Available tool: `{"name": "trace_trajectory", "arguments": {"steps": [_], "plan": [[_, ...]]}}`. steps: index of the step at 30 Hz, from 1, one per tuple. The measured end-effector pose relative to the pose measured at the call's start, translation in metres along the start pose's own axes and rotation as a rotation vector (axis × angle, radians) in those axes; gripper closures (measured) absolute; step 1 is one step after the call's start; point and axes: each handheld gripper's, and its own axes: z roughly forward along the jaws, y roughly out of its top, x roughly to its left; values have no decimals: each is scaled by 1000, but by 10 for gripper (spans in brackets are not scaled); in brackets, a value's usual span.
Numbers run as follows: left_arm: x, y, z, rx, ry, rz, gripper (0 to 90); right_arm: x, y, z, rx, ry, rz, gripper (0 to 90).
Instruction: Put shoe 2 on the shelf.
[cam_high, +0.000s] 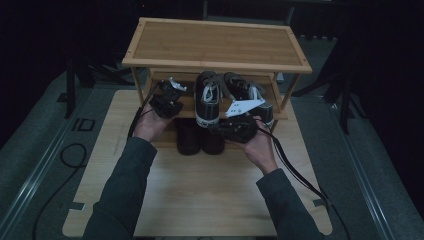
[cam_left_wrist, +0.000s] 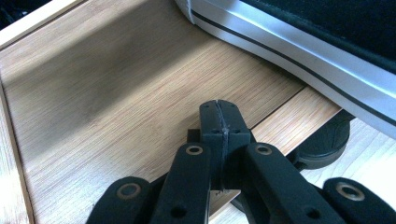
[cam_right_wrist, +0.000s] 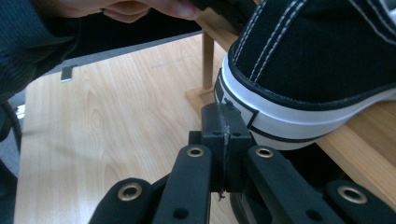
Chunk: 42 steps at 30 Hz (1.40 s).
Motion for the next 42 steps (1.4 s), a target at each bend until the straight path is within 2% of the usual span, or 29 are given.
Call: {"name": "trace_trajectory", "arguments": {"steps": [6, 24, 36, 39, 42], "plan": [[0, 0, 0, 3, 4, 6, 900, 0, 0, 7, -7, 11, -3, 900], [-1, 0, 0, -1, 4, -1, 900, 1, -3, 11, 2, -9, -28, 900], [0, 0, 0, -1, -1, -3, 900, -4, -2, 13, -10, 11, -10, 900], [0, 0, 0, -1, -1, -4, 900, -4, -2, 13, -7, -3, -12, 900], [0, 0, 0, -3, -3, -3, 900, -7, -2, 13, -10, -33, 9, 900]]}}
